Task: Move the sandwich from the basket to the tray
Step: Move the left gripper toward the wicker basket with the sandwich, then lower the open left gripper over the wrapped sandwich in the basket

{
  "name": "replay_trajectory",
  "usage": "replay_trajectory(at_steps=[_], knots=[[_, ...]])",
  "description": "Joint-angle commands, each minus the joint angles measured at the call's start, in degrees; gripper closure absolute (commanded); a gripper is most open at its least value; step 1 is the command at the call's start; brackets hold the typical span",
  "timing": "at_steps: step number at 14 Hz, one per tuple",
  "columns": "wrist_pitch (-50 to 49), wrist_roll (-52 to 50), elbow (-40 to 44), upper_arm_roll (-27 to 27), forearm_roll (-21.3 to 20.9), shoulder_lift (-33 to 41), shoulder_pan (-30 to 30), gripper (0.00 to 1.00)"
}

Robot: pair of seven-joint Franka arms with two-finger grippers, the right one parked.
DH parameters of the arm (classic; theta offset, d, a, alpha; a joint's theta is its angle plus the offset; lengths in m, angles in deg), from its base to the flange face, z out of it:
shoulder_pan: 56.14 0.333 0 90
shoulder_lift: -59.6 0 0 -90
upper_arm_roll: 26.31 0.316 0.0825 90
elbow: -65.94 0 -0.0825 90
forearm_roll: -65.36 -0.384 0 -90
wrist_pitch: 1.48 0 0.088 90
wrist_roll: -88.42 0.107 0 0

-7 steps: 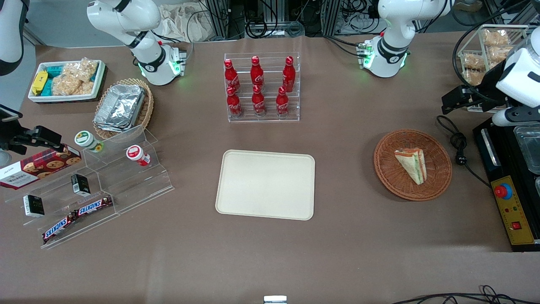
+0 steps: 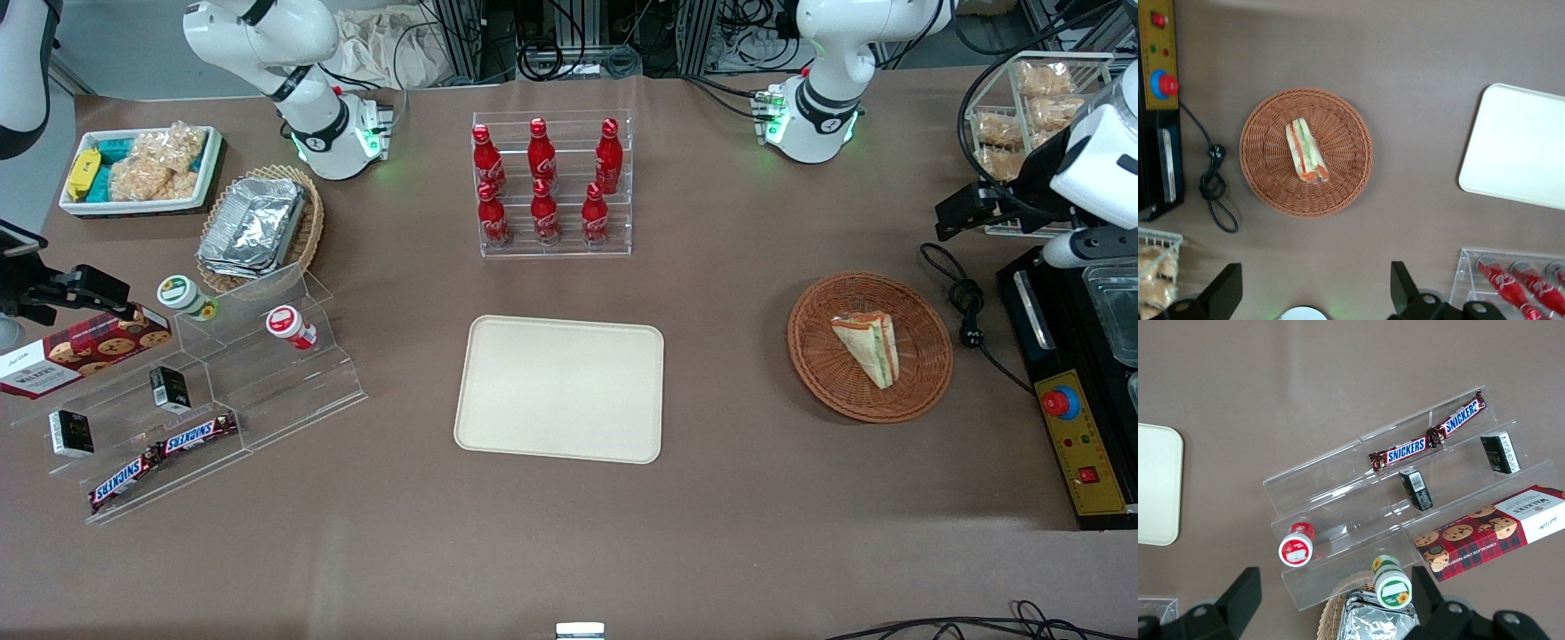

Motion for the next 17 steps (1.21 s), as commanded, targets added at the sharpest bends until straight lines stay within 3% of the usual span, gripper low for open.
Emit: replay_trajectory(at_steps=[1,4,12,17], knots=[[-0.74,-7.24,-2.22,0.1,-0.64,-0.05,0.33,0.0],[3.1,-8.14,-9.24,0.1,-0.55,1.01,2.88,0.0],[35.34,-8.58,-42.98,0.36,-0.64,8.04,6.49,0.01],[51.17,-12.53,-50.65,0.54,-0.72,2.52,6.49,0.01]])
